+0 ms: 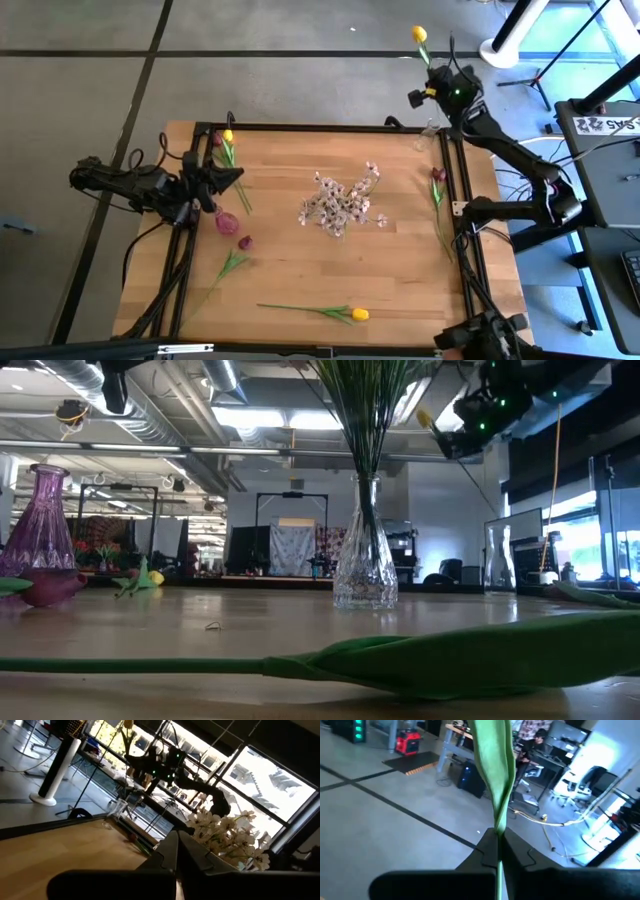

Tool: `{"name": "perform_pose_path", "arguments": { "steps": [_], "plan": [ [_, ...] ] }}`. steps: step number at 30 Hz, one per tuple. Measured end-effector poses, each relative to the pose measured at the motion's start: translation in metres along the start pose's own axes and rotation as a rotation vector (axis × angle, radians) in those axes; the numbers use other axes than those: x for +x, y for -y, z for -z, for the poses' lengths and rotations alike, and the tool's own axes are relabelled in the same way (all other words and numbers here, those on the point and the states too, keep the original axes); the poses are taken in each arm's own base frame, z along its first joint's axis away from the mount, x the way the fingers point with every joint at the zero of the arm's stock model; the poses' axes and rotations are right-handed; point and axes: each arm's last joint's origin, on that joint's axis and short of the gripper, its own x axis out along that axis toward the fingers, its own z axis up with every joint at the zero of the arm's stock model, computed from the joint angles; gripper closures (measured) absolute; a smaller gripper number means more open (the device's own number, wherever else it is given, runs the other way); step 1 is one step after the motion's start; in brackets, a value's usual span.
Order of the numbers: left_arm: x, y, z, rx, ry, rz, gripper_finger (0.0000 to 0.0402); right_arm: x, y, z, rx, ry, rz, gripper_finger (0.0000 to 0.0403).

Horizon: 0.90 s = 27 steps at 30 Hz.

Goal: Sort flowers into vase by color
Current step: Put the top right yellow tulip into the top transparent vase

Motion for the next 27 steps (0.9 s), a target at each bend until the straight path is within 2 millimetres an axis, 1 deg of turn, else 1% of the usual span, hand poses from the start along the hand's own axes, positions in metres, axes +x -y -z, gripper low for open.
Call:
{"name": "perform_pose_path", "arguments": {
  "steps": [2, 5, 8, 12, 17, 22, 25, 27],
  "plan": [
    [0.000, 0.000, -0.001, -0.006, 0.016, -0.012, 0.0401, -0.001, -0.003, 0.011, 0.026, 0.008, 0.019, 0.0400],
    [0.000, 0.000, -0.003, -0.017, 0.036, -0.020, 0.0401, -0.006, -0.004, 0.019, 0.085, 0.067, 0.044, 0.0400],
    [0.000, 0.000, -0.003, -0.020, 0.043, -0.026, 0.0401, -0.011, -0.006, 0.033, 0.112, 0.071, 0.071, 0.0400],
    [0.000, 0.000, -0.003, -0.023, 0.054, -0.044, 0.0401, -0.021, -0.006, 0.044, 0.153, 0.104, 0.074, 0.0400],
    [0.000, 0.000, -0.004, -0.054, 0.068, -0.049, 0.0401, -0.031, -0.008, 0.062, 0.145, 0.091, 0.108, 0.0389],
    [-0.001, 0.003, -0.007, -0.058, 0.051, -0.002, 0.0401, -0.035, -0.012, 0.073, 0.091, 0.138, 0.052, 0.0382],
    [-0.002, 0.005, -0.014, -0.025, 0.068, -0.001, 0.0401, -0.035, -0.014, 0.078, 0.038, 0.112, 0.033, 0.0378],
    [-0.004, 0.007, -0.021, -0.006, 0.090, -0.002, 0.0401, -0.035, -0.015, 0.080, 0.028, 0.087, 0.026, 0.0369]
  ]
}}
